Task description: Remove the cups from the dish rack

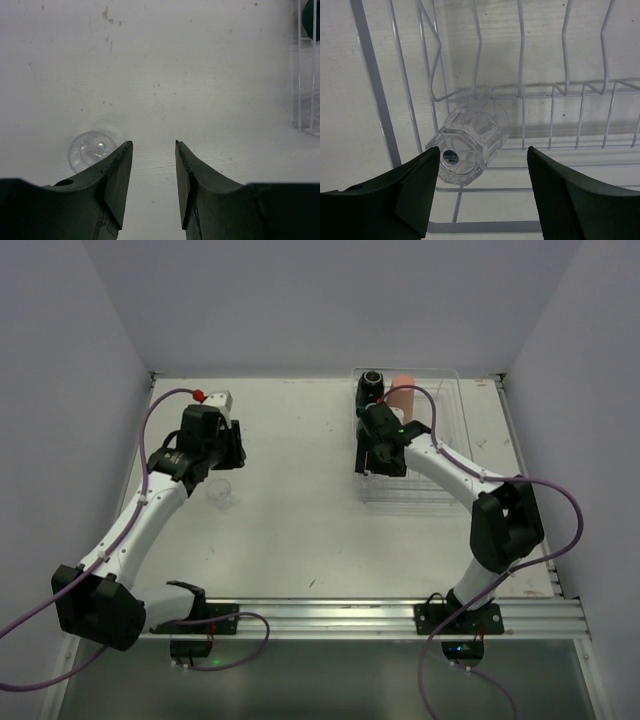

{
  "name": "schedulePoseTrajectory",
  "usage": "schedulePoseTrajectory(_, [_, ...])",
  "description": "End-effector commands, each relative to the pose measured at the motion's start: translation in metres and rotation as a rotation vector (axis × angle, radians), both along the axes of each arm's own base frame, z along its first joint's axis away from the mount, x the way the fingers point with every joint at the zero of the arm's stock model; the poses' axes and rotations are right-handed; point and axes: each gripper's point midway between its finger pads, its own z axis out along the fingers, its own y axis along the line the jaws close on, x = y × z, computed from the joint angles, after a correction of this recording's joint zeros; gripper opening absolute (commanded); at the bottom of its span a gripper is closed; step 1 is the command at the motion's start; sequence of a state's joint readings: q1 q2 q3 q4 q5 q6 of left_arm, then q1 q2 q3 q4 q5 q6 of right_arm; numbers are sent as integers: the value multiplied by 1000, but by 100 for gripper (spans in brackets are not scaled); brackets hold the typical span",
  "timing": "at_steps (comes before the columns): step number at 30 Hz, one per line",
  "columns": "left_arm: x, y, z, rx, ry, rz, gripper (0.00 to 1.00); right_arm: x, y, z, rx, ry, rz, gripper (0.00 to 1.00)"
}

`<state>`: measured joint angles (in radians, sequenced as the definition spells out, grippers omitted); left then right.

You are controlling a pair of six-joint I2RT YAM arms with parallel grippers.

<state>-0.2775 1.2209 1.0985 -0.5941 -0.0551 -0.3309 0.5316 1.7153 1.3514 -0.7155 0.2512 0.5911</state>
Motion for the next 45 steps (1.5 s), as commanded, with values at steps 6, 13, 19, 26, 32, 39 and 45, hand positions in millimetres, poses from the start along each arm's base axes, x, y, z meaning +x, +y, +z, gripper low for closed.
schedulePoseTrajectory(6, [0,-10,-2,-30,-6,-27,44,-10,-20,24,-41,-51,-31,73])
schedulePoseTrajectory(13, [-1,-12,-3,-30,-6,-32,43,-9,-9,34,24,-93,20,73])
schedulePoseTrajectory(19, [-2,-13,-2,-39,-13,-35,43,-7,3,29,54,-77,78,73])
schedulePoseTrajectory(26, [-4,-14,-1,-41,-19,-43,44,-5,9,11,45,-36,90,73])
schedulePoseTrajectory(32, [-5,-15,3,-51,-29,-48,44,0,11,-9,16,-6,82,72])
schedulePoseTrajectory(39, [-6,-16,8,-56,-43,-53,44,11,16,-14,9,-5,79,68])
schedulePoseTrajectory(45, [-5,-16,11,-57,-49,-55,44,13,14,-7,-3,-16,70,33])
